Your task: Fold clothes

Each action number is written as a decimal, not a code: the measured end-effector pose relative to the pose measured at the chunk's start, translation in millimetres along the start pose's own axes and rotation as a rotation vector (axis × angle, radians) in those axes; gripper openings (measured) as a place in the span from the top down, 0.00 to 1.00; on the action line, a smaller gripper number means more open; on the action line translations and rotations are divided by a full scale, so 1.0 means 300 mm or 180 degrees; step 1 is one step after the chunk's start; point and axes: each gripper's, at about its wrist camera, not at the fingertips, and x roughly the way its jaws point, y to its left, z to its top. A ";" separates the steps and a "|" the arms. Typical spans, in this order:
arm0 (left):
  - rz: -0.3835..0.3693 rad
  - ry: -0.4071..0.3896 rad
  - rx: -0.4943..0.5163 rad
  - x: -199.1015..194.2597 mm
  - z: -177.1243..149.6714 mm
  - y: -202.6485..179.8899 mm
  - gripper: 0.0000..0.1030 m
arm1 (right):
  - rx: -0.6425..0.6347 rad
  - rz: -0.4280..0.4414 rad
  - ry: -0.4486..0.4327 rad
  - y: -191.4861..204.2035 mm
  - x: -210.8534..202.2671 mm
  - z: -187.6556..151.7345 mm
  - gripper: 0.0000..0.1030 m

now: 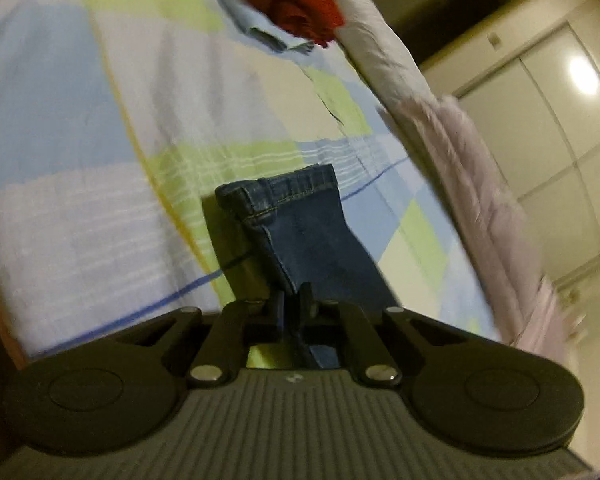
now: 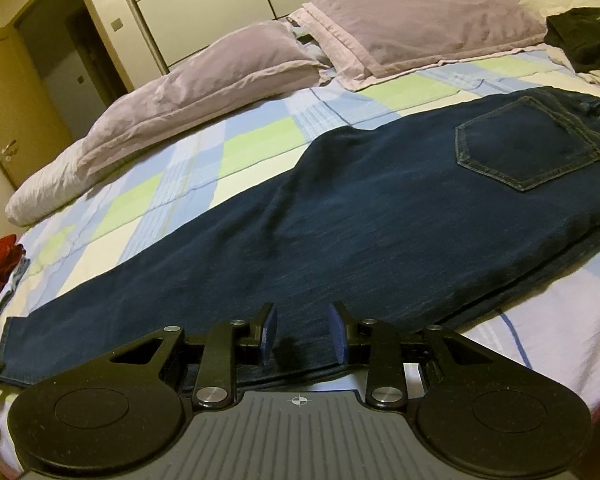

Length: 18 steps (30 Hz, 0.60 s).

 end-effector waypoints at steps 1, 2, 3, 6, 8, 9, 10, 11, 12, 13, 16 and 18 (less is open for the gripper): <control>0.0022 -0.0017 0.0071 -0.004 -0.002 -0.014 0.97 | 0.0000 -0.0008 -0.0007 -0.004 -0.003 0.002 0.68; 0.0027 -0.0056 0.0198 -0.012 -0.003 -0.040 0.97 | -0.0001 -0.0021 -0.0018 -0.009 -0.008 0.003 0.68; 0.0013 -0.0114 0.0363 -0.024 -0.006 -0.074 0.97 | -0.0001 -0.0035 -0.0029 -0.014 -0.013 0.004 0.68; -0.0202 -0.0309 0.1064 -0.080 -0.028 -0.218 0.98 | 0.0025 -0.0084 -0.0074 -0.035 -0.033 0.010 0.68; -0.0476 -0.0439 0.1626 -0.132 -0.075 -0.340 0.98 | 0.0048 -0.0117 -0.0108 -0.050 -0.047 0.016 0.68; -0.0637 -0.0486 0.1908 -0.158 -0.106 -0.402 0.98 | 0.0060 -0.0142 -0.0130 -0.058 -0.054 0.020 0.68; -0.0824 -0.0495 0.2163 -0.181 -0.146 -0.458 0.98 | 0.0086 -0.0165 -0.0153 -0.068 -0.061 0.026 0.68; -0.1015 -0.0436 0.2375 -0.195 -0.193 -0.505 0.98 | 0.0117 -0.0188 -0.0176 -0.078 -0.068 0.033 0.68; -0.1210 -0.0319 0.2573 -0.200 -0.245 -0.549 0.97 | 0.0154 -0.0207 -0.0204 -0.088 -0.075 0.039 0.68; -0.1380 -0.0152 0.2762 -0.194 -0.302 -0.589 0.95 | 0.0193 -0.0225 -0.0233 -0.099 -0.082 0.044 0.68; -0.1540 0.0604 0.3233 -0.090 -0.513 -0.653 0.88 | 0.0308 -0.0257 -0.0280 -0.128 -0.095 0.056 0.68; -0.1436 0.0853 0.3411 -0.051 -0.603 -0.646 0.85 | 0.0399 -0.0267 -0.0268 -0.144 -0.098 0.061 0.68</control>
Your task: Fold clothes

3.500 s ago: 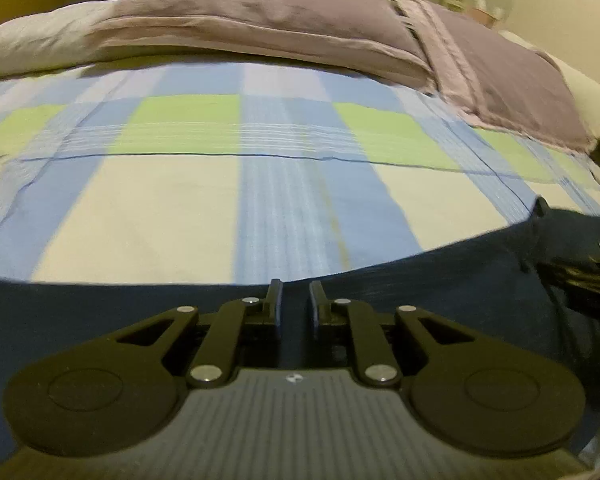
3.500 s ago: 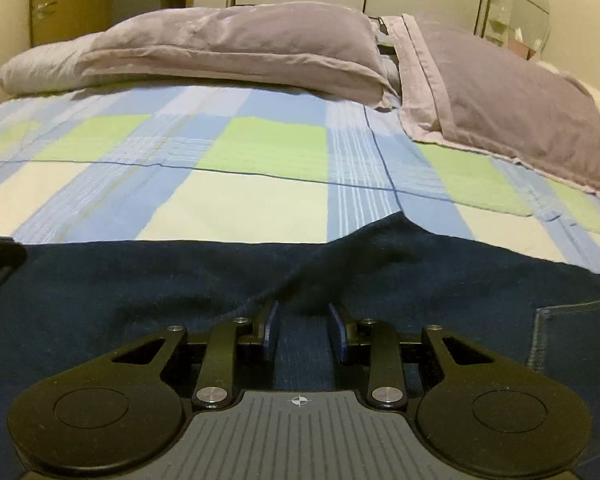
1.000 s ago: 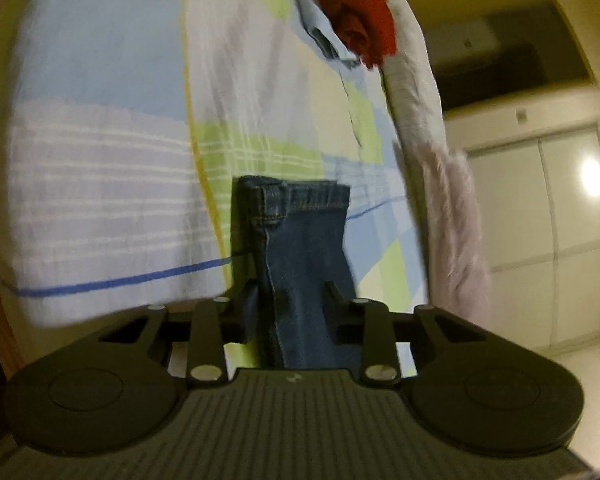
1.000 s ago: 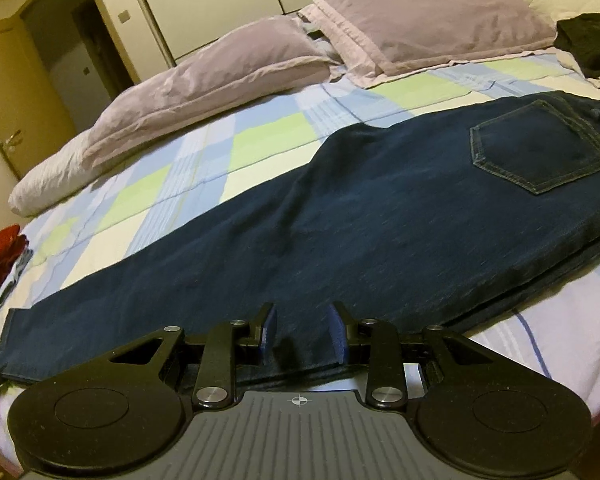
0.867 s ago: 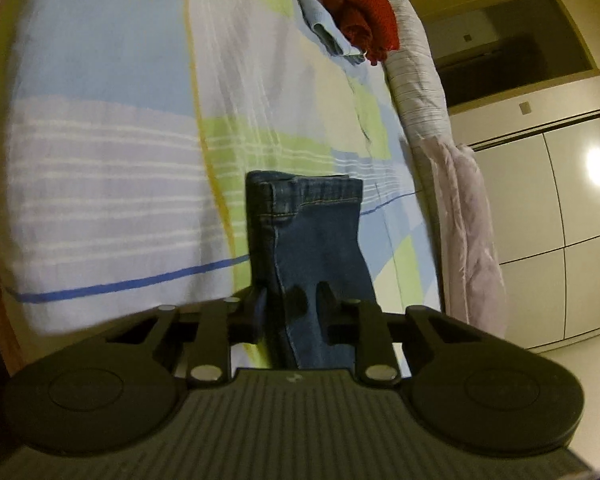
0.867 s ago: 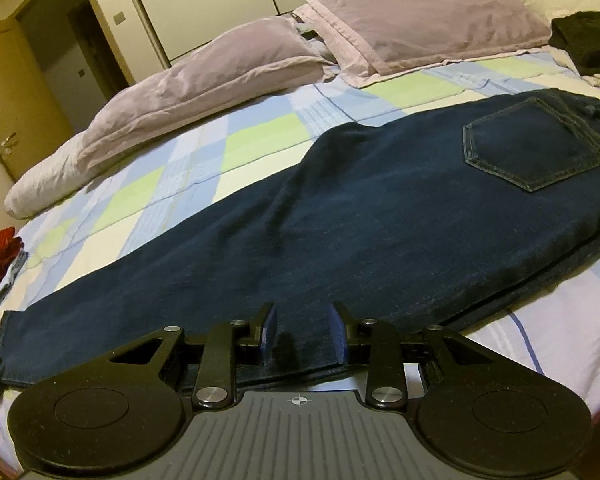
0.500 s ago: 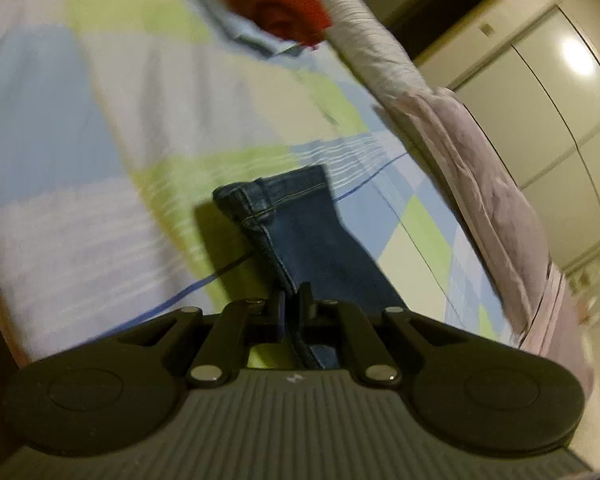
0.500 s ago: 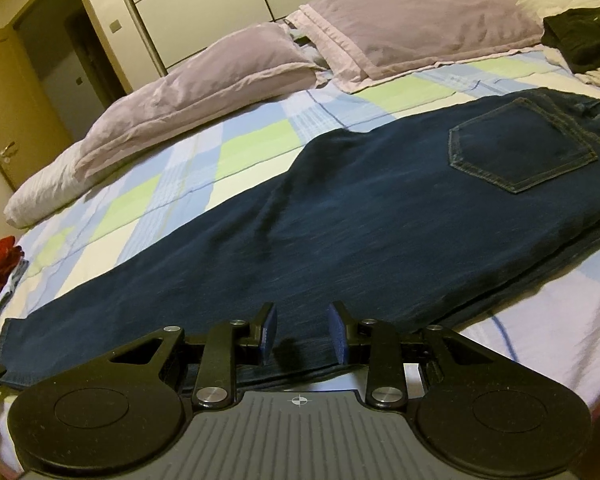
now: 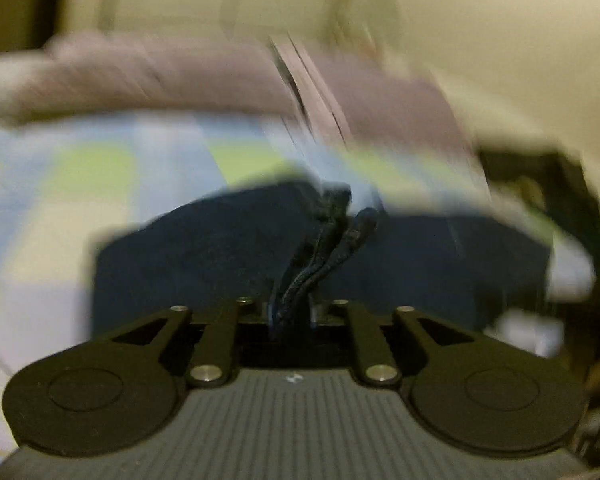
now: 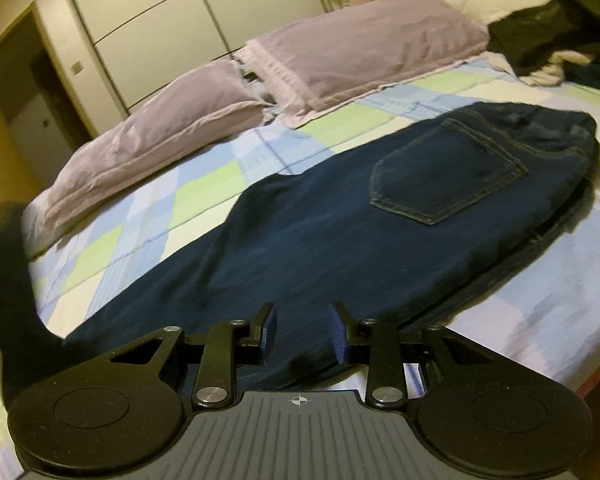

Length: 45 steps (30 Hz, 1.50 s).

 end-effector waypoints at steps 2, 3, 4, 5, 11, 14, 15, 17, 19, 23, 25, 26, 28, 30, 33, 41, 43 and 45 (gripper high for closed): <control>0.0026 0.0215 0.0087 0.045 -0.044 -0.040 0.84 | 0.0096 0.0019 0.0018 -0.014 -0.005 0.006 0.68; -0.0003 0.0255 0.0072 0.043 -0.054 -0.043 0.80 | 0.0146 0.0057 0.0023 -0.020 -0.012 0.010 0.68; -0.0081 0.0217 -0.0010 0.013 -0.050 -0.025 0.77 | 0.0196 0.0095 0.0028 -0.026 -0.019 0.013 0.68; -0.0159 0.0179 -0.0093 -0.017 -0.046 -0.008 0.77 | 0.0266 0.0158 0.0034 -0.032 -0.024 0.017 0.68; -0.0169 0.0008 -0.0425 -0.189 -0.041 0.112 0.77 | 0.1411 0.1354 0.0619 -0.030 0.051 0.004 0.68; -0.0160 -0.0009 -0.0643 -0.229 -0.042 0.179 0.77 | 0.1944 0.1672 0.1039 0.020 0.133 -0.051 0.68; -0.0135 -0.0007 -0.0697 -0.236 -0.047 0.195 0.77 | 0.2010 0.1650 0.1127 0.039 0.152 -0.066 0.68; -0.0073 -0.0015 -0.0769 -0.255 -0.059 0.224 0.77 | 0.2044 0.1558 0.1234 0.073 0.180 -0.085 0.68; -0.0023 -0.0027 -0.0824 -0.266 -0.067 0.249 0.77 | 0.1983 0.1475 0.1254 0.095 0.194 -0.084 0.68; 0.0025 -0.0056 -0.0931 -0.280 -0.072 0.292 0.77 | 0.2040 0.1179 0.1404 0.111 0.229 -0.085 0.69; 0.0038 -0.0092 -0.0951 -0.290 -0.070 0.305 0.77 | 0.2052 0.1138 0.1399 0.121 0.206 -0.081 0.68; 0.0035 -0.0103 -0.0959 -0.290 -0.070 0.311 0.77 | 0.2053 0.1125 0.1388 0.126 0.192 -0.079 0.68; 0.0026 -0.0102 -0.0991 -0.284 -0.069 0.323 0.77 | 0.2009 0.1079 0.1353 0.131 0.168 -0.074 0.68; 0.0031 -0.0094 -0.1036 -0.280 -0.073 0.333 0.77 | 0.1957 0.1013 0.1318 0.123 0.167 -0.076 0.68; 0.0030 -0.0102 -0.1058 -0.286 -0.077 0.339 0.77 | 0.2069 0.0983 0.1320 0.107 0.194 -0.091 0.68; 0.0044 -0.0111 -0.1167 -0.301 -0.088 0.372 0.77 | 0.2192 0.1023 0.1242 0.126 0.170 -0.096 0.43; 0.0041 -0.0102 -0.1172 -0.299 -0.090 0.372 0.77 | 0.2206 0.0989 0.1226 0.130 0.162 -0.096 0.43; 0.0033 -0.0091 -0.1170 -0.297 -0.092 0.368 0.77 | 0.2208 0.0921 0.1184 0.138 0.186 -0.090 0.43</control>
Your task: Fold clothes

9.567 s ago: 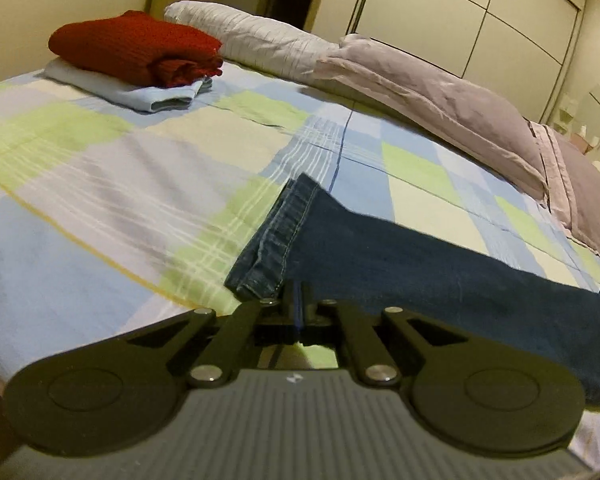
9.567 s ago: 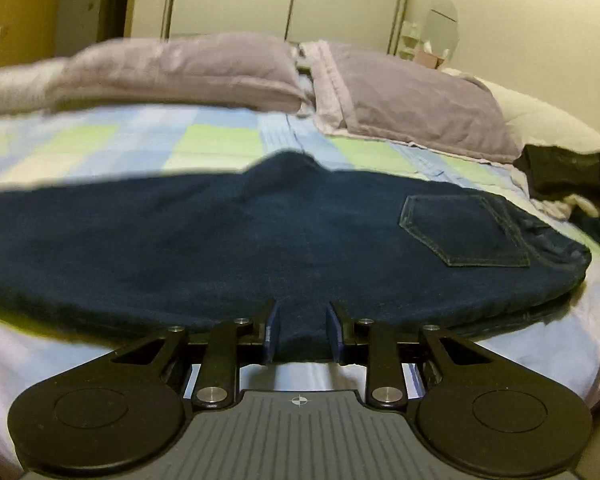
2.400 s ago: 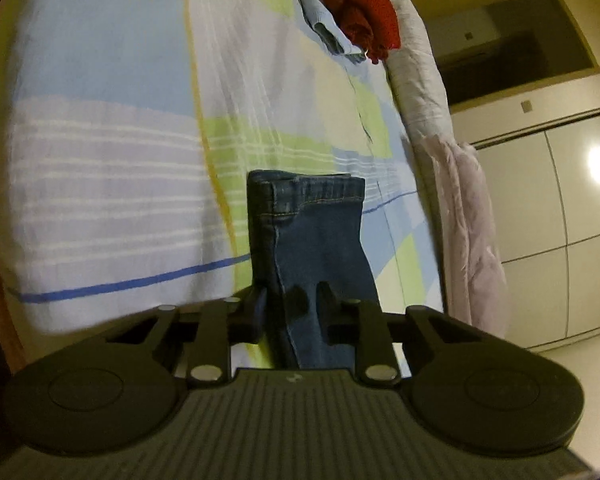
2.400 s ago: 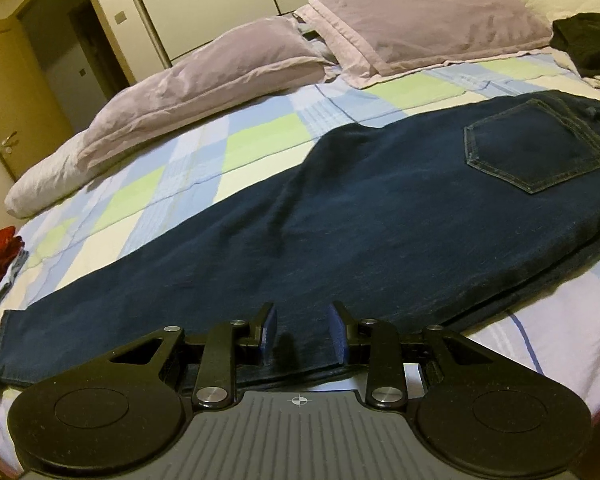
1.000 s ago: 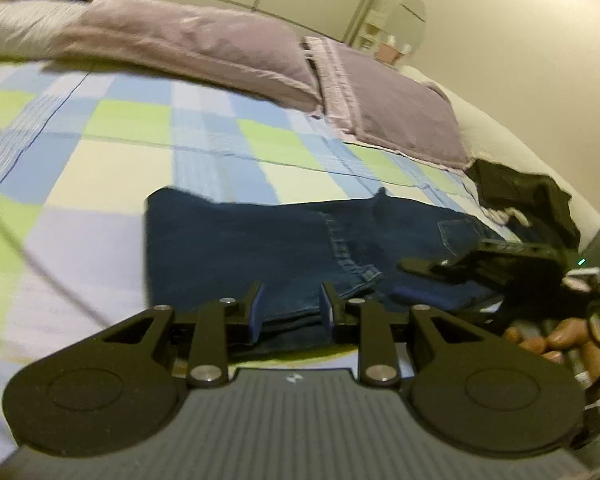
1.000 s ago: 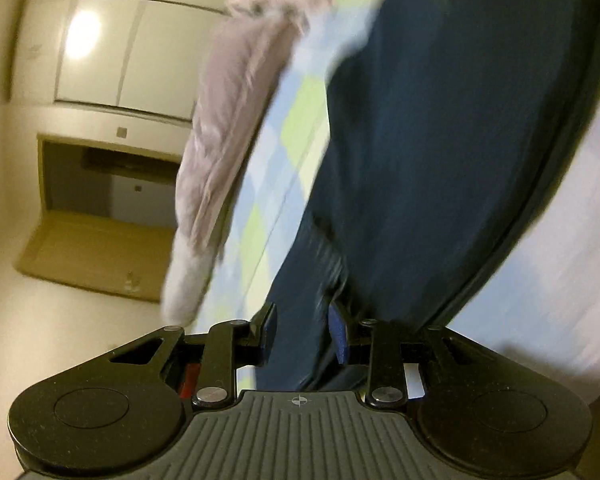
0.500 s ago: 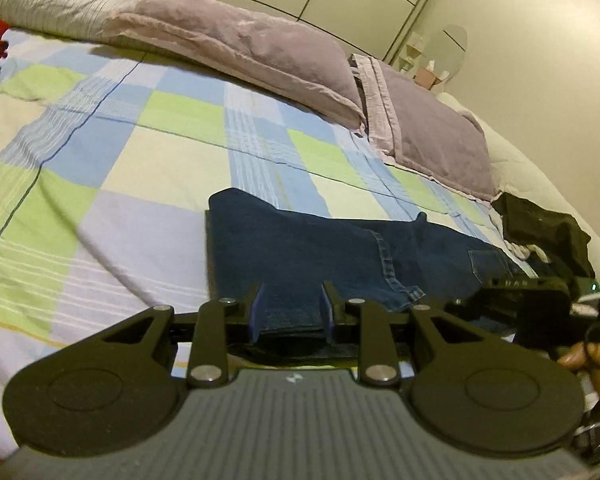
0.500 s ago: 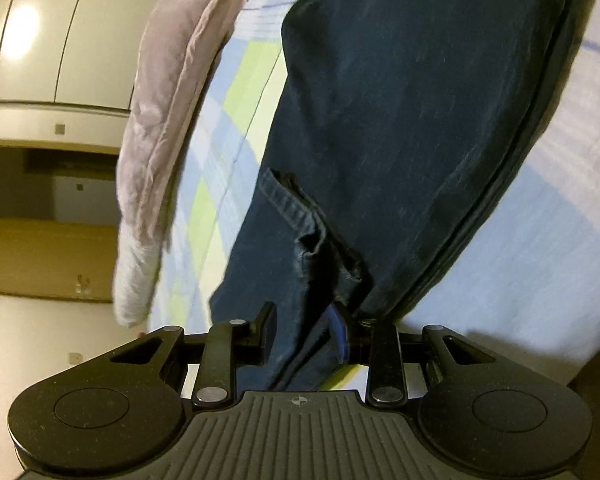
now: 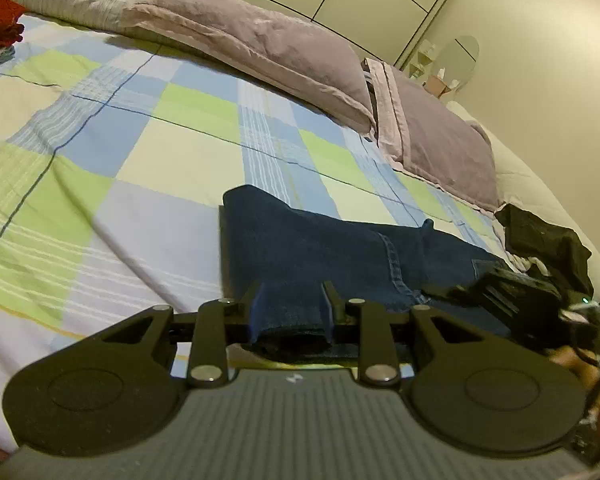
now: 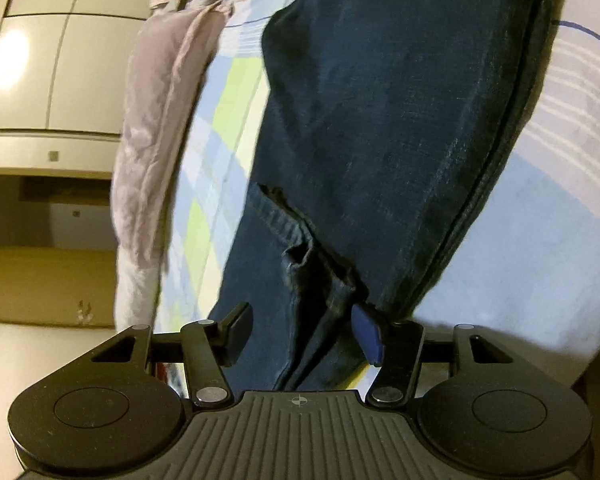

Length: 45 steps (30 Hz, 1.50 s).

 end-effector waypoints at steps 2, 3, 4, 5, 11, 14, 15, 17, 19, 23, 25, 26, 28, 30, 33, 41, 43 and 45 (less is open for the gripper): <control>0.0004 0.0011 -0.0005 0.001 -0.004 0.000 0.77 | -0.0103 -0.0020 -0.0048 0.012 0.038 0.005 0.44; 0.0004 0.0011 -0.0010 0.001 -0.005 0.000 0.77 | -0.0241 -0.0026 -0.0065 0.024 0.047 0.003 0.62; 0.0002 0.0006 -0.0019 0.001 -0.003 0.001 0.77 | -0.0410 -0.0030 -0.0081 0.038 0.052 0.001 0.79; -0.0004 -0.0001 -0.0024 0.002 0.000 0.001 0.77 | -0.0652 0.0011 -0.0160 0.058 0.040 -0.008 0.82; -0.0198 -0.0055 0.0104 0.048 0.040 -0.062 0.77 | -0.1911 0.0415 -0.0949 0.136 -0.132 -0.063 0.85; -0.0276 0.0054 0.0220 0.131 0.038 -0.117 0.77 | -0.1704 0.0099 -0.1165 0.032 -0.175 -0.005 0.85; -0.0283 0.0117 0.0237 0.164 0.030 -0.134 0.78 | -0.1518 -0.0059 -0.1094 -0.021 -0.161 0.033 0.85; -0.0275 0.0216 0.0304 0.210 0.016 -0.165 0.81 | -0.1217 -0.0223 -0.0979 -0.102 -0.145 0.092 0.85; -0.0254 0.0281 0.0378 0.244 0.003 -0.194 0.81 | -0.1047 -0.0119 -0.0916 -0.142 -0.146 0.119 0.85; -0.0229 0.0299 0.0377 0.261 -0.004 -0.200 0.81 | -0.1416 0.0066 -0.1171 -0.080 -0.206 0.097 0.85; -0.0183 0.0346 0.0399 0.273 -0.011 -0.194 0.81 | -0.1410 0.0025 -0.1222 -0.085 -0.219 0.115 0.85; -0.0160 0.0371 0.0407 0.280 -0.016 -0.192 0.81 | -0.1332 -0.0071 -0.1128 -0.107 -0.205 0.133 0.85; -0.0125 0.0412 0.0407 0.293 -0.024 -0.187 0.81 | -0.1254 -0.0149 -0.1056 -0.129 -0.194 0.143 0.85; -0.0120 0.0421 0.0405 0.297 -0.024 -0.184 0.81 | -0.1191 -0.0206 -0.1010 -0.146 -0.188 0.148 0.85; -0.0087 0.0419 0.0427 0.301 -0.016 -0.181 0.81 | -0.1261 -0.0327 -0.0986 -0.133 -0.169 0.147 0.85; 0.0190 0.0295 0.0599 0.345 0.081 -0.174 0.84 | -0.2324 -0.1249 -0.1519 0.080 -0.181 0.087 0.75; 0.0194 0.0237 0.0665 0.376 0.114 -0.183 0.85 | -0.2755 -0.1383 -0.1532 0.144 -0.129 0.080 0.75; 0.0172 0.0178 0.0766 0.415 0.142 -0.199 0.86 | -0.3087 -0.1289 -0.1335 0.180 -0.063 0.076 0.76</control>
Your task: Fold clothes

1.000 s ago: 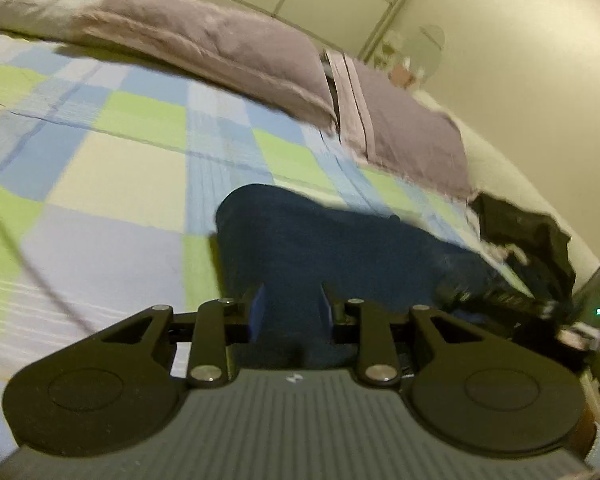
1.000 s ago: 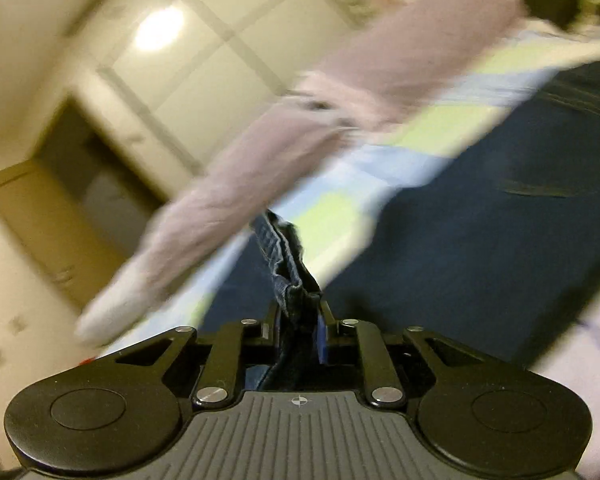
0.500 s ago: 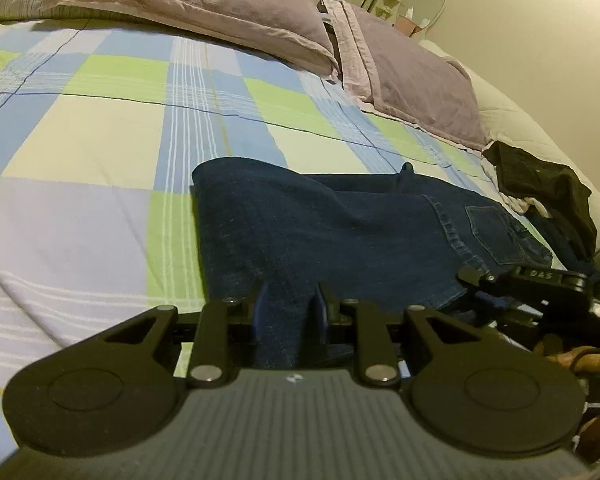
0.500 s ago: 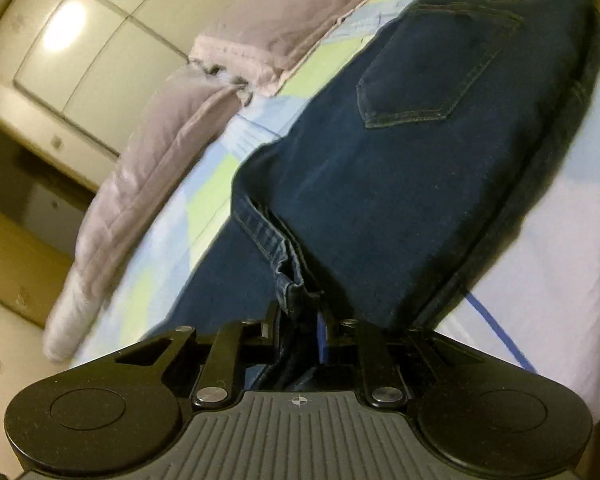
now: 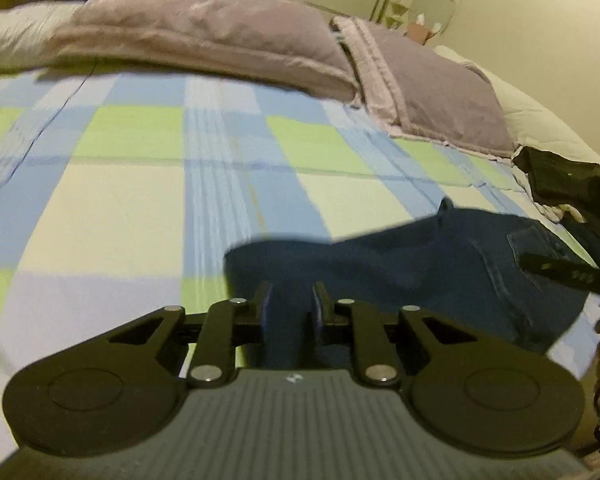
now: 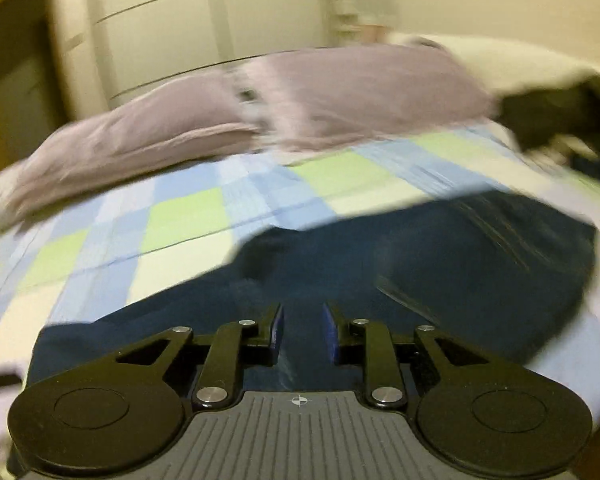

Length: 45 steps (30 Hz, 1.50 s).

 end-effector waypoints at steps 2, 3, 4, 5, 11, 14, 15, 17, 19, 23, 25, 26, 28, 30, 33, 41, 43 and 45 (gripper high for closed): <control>0.0021 -0.0036 0.0105 0.050 0.030 -0.012 0.87 | -0.0295 0.0115 0.0027 0.058 0.070 0.006 0.76; 0.0054 -0.0012 0.0160 0.084 0.037 -0.014 0.88 | -0.0419 0.0120 0.0053 0.079 0.109 -0.002 0.76; 0.0101 0.0045 0.0216 0.121 0.038 -0.016 0.88 | -0.0532 0.0109 0.0086 0.098 0.150 -0.013 0.76; 0.0147 0.0099 0.0289 0.155 0.035 -0.019 0.88 | -0.0646 0.0097 0.0119 0.116 0.192 -0.024 0.76; 0.0387 0.0187 0.0682 0.245 0.016 -0.067 0.87 | -0.0838 -0.0023 0.0232 0.099 0.334 -0.087 0.76; 0.0375 0.0111 0.0594 0.187 0.009 -0.067 0.89 | -0.0574 0.0115 0.0295 0.052 0.336 -0.074 0.75; 0.0347 0.0061 0.0538 0.153 0.002 -0.062 0.89 | -0.0481 0.0139 0.0310 0.038 0.310 -0.065 0.75; 0.0287 0.0007 0.0474 0.087 -0.022 -0.062 0.90 | -0.0373 0.0169 0.0240 0.013 0.208 -0.062 0.75; 0.0224 0.0059 0.0455 0.038 -0.064 -0.069 0.90 | -0.0316 0.0255 0.0165 -0.002 0.110 -0.071 0.75; 0.0358 0.0231 0.0468 0.023 -0.151 -0.089 0.89 | -0.0579 0.0310 0.0440 0.044 0.064 -0.172 0.75; 0.0455 0.0293 0.0412 0.009 -0.153 -0.100 0.90 | -0.0645 0.0265 0.0388 0.059 0.052 -0.204 0.75; 0.0497 0.0322 0.0383 -0.004 -0.143 -0.109 0.91 | -0.0647 0.0233 0.0422 0.069 0.044 -0.196 0.75; 0.0497 0.0285 0.0349 -0.042 -0.136 -0.128 0.90 | -0.0595 0.0209 0.0446 0.084 0.015 -0.177 0.75; 0.0457 0.0304 0.0315 -0.063 -0.158 -0.147 0.89 | -0.0529 0.0262 0.0292 0.078 -0.030 -0.170 0.75; 0.0587 0.0355 0.0362 -0.067 -0.192 -0.171 0.89 | -0.0661 0.0255 0.0439 0.075 -0.012 -0.227 0.75; 0.0839 0.0409 0.0330 -0.220 -0.200 -0.255 0.78 | -0.0419 0.0197 0.0511 0.056 -0.162 -0.177 0.75; 0.0842 0.0443 0.0315 -0.264 -0.215 -0.271 0.77 | -0.0299 0.0166 0.0514 0.040 -0.211 -0.184 0.75; 0.0877 0.0435 0.0356 -0.310 -0.231 -0.292 0.74 | -0.0163 0.0175 0.0517 0.021 -0.256 -0.191 0.75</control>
